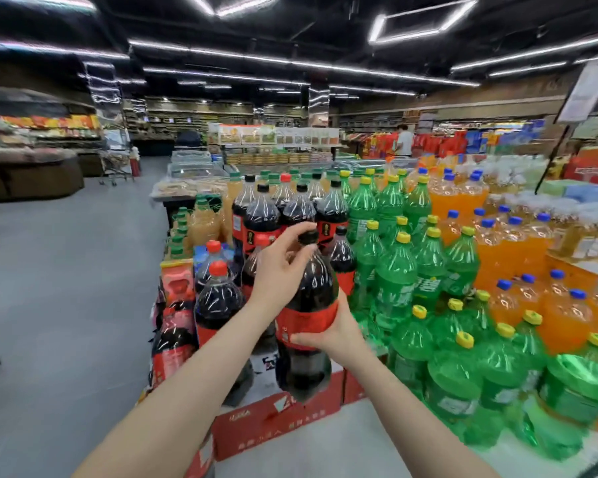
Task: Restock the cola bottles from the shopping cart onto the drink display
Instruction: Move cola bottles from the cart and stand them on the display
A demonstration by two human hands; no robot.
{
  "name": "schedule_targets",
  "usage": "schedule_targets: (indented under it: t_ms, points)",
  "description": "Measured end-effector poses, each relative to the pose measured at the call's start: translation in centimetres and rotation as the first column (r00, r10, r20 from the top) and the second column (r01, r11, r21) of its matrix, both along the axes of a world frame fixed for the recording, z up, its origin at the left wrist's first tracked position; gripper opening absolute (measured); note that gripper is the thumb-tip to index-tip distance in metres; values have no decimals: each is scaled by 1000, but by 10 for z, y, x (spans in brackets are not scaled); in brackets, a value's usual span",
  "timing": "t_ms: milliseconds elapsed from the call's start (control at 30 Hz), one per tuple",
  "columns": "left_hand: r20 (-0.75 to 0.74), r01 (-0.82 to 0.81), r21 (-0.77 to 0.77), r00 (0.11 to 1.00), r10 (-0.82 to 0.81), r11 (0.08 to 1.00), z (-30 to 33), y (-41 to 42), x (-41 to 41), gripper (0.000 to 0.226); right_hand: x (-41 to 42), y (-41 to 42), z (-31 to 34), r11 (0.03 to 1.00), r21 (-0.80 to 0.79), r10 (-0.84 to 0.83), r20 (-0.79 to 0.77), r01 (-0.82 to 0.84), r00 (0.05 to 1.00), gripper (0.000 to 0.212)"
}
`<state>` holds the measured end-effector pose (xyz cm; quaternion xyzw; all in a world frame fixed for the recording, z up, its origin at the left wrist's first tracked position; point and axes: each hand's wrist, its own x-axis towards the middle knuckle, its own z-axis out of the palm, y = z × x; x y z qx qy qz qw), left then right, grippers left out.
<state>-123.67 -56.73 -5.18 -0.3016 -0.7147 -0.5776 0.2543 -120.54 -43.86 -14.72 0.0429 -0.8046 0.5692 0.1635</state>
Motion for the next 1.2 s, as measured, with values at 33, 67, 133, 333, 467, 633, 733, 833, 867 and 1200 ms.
schedule_targets:
  t_ms: [33, 67, 133, 333, 467, 633, 733, 833, 867, 1200]
  points:
    - [20, -23, -3, 1000, 23, 1000, -3, -2, -10, 33, -13, 0, -2, 1000, -3, 24, 4, -24, 1000, 105]
    - [51, -21, -13, 998, 22, 1000, -4, -6, -17, 33, -23, 0, -7, 999, -9, 36, 14, -36, 999, 104]
    - [95, 8, -85, 995, 0, 996, -7, -15, -29, 32, -40, -4, -16, 999, -28, 36, 2, -36, 999, 100]
    - [220, 12, -379, 972, 78, 925, -8, -62, -72, 40, -78, -18, -45, 996, -89, 26, -3, -26, 1000, 92]
    - [114, -231, -441, 944, 310, 867, -30, -101, -88, 48, -99, -26, -57, 991, -132, 25, 43, -19, 999, 108]
    - [60, -354, -404, 910, 410, 844, -69, -111, -97, 37, -113, -34, -70, 995, -73, 73, 7, -72, 997, 101]
    - [145, -437, -260, 864, 482, 861, -84, -109, -97, 33, -115, -38, -78, 992, -83, 98, 6, -98, 995, 110]
    - [187, -476, -195, 840, 509, 858, -94, -104, -99, 24, -114, -39, -83, 990, -106, 94, 18, -92, 995, 112]
    - [187, -480, -196, 838, 513, 855, -95, -103, -99, 21, -114, -38, -83, 990, -112, 93, 22, -90, 995, 112]
    - [220, -458, -212, 838, 499, 863, -93, -104, -96, 17, -116, -32, -87, 984, -64, 173, 57, -169, 983, 120]
